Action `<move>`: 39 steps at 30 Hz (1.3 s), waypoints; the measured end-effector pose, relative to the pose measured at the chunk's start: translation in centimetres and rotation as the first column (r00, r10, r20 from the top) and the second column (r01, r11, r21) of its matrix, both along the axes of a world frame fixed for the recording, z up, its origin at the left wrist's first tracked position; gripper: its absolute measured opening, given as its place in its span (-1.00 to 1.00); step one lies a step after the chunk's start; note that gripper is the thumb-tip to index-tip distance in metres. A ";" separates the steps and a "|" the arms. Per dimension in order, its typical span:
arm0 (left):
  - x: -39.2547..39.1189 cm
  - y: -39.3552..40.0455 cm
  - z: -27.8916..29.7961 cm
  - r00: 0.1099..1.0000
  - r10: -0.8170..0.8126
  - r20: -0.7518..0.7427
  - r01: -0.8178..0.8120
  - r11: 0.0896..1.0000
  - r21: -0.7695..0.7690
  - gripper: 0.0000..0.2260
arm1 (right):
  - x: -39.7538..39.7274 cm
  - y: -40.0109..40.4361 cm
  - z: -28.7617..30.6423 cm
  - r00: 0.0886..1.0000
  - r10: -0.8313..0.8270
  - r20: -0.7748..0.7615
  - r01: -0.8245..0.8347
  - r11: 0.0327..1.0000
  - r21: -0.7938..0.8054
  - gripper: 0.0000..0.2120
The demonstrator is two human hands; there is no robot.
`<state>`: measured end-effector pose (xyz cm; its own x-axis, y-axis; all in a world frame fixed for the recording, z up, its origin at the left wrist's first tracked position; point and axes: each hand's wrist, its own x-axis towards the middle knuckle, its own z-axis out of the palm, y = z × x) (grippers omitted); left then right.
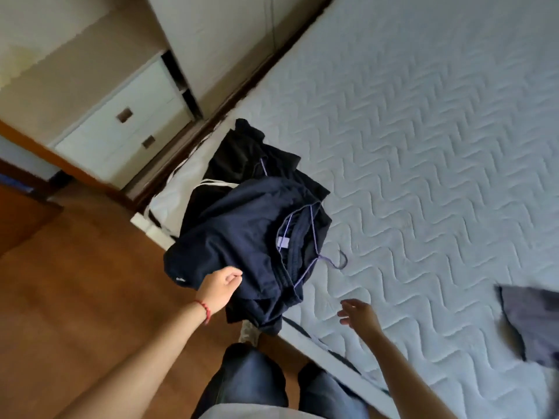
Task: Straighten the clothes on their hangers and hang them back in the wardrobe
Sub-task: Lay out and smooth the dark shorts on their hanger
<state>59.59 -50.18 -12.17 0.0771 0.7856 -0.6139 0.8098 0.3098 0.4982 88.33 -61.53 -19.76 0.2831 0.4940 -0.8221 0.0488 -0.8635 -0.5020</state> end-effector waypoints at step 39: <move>19.7 27.9 -18.0 0.276 -0.845 -0.458 0.955 0.186 0.232 -0.64 | -15.0 5.5 -9.0 0.704 -0.694 0.154 0.702 0.712 -0.001 -0.92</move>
